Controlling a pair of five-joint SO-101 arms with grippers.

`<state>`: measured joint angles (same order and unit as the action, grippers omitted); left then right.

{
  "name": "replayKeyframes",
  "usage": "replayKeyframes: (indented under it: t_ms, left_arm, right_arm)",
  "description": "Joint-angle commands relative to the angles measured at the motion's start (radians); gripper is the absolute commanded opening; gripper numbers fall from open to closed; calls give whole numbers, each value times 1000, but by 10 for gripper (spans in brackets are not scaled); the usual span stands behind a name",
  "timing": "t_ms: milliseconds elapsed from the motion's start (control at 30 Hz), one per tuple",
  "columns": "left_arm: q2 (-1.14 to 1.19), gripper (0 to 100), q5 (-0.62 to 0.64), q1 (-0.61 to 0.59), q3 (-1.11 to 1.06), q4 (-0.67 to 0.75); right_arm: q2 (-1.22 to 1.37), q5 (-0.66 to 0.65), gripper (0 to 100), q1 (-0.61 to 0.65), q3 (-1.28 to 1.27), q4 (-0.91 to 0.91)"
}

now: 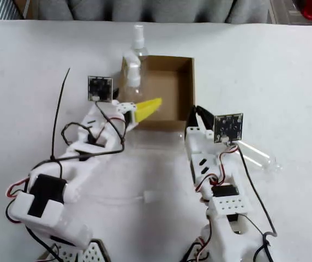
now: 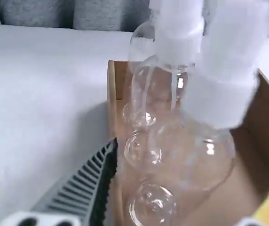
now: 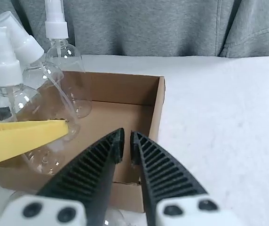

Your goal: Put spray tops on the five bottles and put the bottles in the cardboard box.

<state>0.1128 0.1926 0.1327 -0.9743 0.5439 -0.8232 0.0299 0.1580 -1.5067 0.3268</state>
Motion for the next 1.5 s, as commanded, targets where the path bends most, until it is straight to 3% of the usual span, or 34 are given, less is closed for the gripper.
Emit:
replayKeyframes:
  t_ms: [0, 333, 933, 1467]
  left_arm:
    - [-73, 476, 12, -12, -20, 14]
    - [-321, 475, 6, -2, -192, -29]
    - [-911, 475, 3, -5, -219, -758]
    - [-1138, 475, 12, -113, -226, -1320]
  right_arm:
    - [2, 0, 15, 8, 6, -5]
    - [2, 0, 15, 8, 6, -5]
    - [2, 0, 15, 18, -3, -5]
    - [2, 0, 15, 33, -5, -5]
